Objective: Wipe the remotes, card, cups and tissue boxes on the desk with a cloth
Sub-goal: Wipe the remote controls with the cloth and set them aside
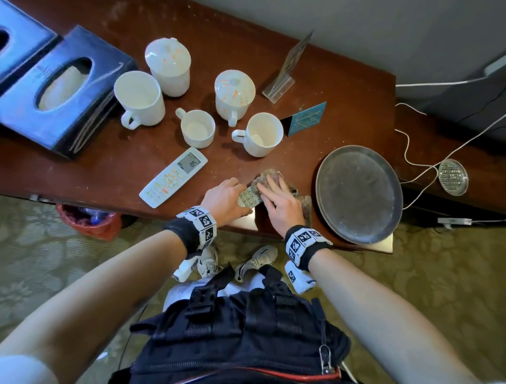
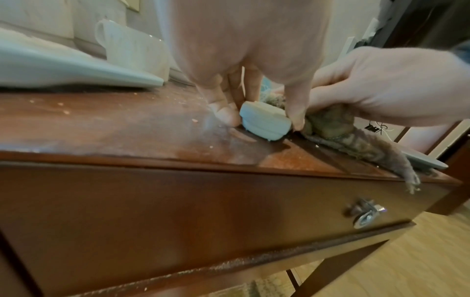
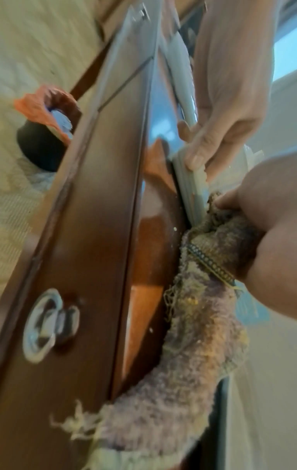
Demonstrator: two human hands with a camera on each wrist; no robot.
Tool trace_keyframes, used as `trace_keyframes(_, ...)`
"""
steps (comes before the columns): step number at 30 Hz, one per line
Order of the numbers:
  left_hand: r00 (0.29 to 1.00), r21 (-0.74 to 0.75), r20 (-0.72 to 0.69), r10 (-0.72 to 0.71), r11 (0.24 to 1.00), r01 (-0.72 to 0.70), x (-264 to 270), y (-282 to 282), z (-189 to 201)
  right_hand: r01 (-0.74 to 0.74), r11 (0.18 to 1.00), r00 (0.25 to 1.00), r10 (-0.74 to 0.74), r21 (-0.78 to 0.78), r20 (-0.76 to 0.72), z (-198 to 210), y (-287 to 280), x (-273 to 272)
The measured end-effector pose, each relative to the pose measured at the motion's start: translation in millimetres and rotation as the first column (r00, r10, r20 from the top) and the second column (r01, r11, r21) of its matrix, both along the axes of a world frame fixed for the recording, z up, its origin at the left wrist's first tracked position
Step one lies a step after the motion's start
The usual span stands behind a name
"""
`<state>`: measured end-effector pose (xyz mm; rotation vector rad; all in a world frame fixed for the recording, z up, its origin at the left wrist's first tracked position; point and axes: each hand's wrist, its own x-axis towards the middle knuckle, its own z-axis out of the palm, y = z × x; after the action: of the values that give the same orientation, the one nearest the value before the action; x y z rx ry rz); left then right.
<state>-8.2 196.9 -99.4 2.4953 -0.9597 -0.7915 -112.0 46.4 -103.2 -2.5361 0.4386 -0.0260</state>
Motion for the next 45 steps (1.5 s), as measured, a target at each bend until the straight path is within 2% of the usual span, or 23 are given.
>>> trace_keyframes(3,1.0,-0.022,-0.01,0.026,0.999,-0.026,-1,-1,-2,-0.173,0.985,0.984,0.174,-0.023,0.03,0,-4,-14)
trace_keyframes(6,0.999,-0.022,-0.019,0.045,0.999,-0.046,-1,0,-4,-0.335,0.934,0.939,0.341,-0.126,0.032,1,-21,-14)
trace_keyframes(8,0.998,-0.02,-0.029,0.056,0.998,-0.057,0,-1,-4,-0.295,0.944,0.955,0.296,-0.15,-0.012,9,-27,-2)
trace_keyframes(10,0.997,-0.027,-0.04,0.071,0.997,-0.072,1,-4,-4,-0.178,0.979,0.983,0.172,-0.103,-0.062,13,-21,9)
trace_keyframes(14,0.996,-0.026,-0.043,0.078,0.997,-0.079,4,-8,-2,0.071,0.997,0.997,-0.071,-0.005,0.006,11,-10,24)
trace_keyframes(16,0.995,-0.019,-0.054,0.079,0.997,-0.08,3,-8,-2,0.124,0.992,0.992,-0.124,-0.001,0.001,8,-6,28)
trace_keyframes(21,0.994,-0.034,-0.056,0.096,0.995,-0.098,3,-9,-3,-0.069,0.997,0.997,0.07,-0.045,0.021,0,1,12)
trace_keyframes(25,0.998,-0.007,-0.034,0.06,0.998,-0.06,1,-9,-3,-0.284,0.957,0.958,0.285,-0.067,0.021,4,-30,-3)
trace_keyframes(26,0.998,-0.002,-0.035,0.058,0.998,-0.058,0,-9,-3,-0.297,0.952,0.954,0.299,-0.077,0.018,6,-39,-6)
trace_keyframes(27,0.998,-0.001,-0.038,0.053,0.999,-0.054,0,-10,-2,-0.246,0.966,0.969,0.248,-0.077,0.019,10,-49,-6)
trace_keyframes(29,0.998,0.0,-0.041,0.048,0.999,-0.048,0,-10,0,-0.007,1.0,1.0,0.008,-0.019,0.023,19,-65,-3)
trace_keyframes(31,0.998,0.004,-0.045,0.05,0.999,-0.05,1,-10,0,0.137,0.99,0.99,-0.138,0.026,0.022,25,-74,6)
trace_keyframes(36,0.997,0.02,-0.042,0.064,0.998,-0.063,0,-12,2,0.087,0.996,0.991,-0.084,0.018,-0.104,16,-47,23)
trace_keyframes(39,0.997,0.028,-0.026,0.074,0.997,-0.073,-2,-14,3,0.095,0.995,0.99,-0.097,-0.031,-0.1,10,-25,18)
trace_keyframes(42,0.996,0.031,-0.022,0.082,0.996,-0.081,-3,-14,3,-0.047,0.995,0.999,0.045,-0.089,-0.024,9,-13,-1)
trace_keyframes(45,0.997,0.03,-0.023,0.074,0.997,-0.074,-2,-15,4,-0.152,0.988,0.987,0.152,0.002,-0.058,10,-17,-16)
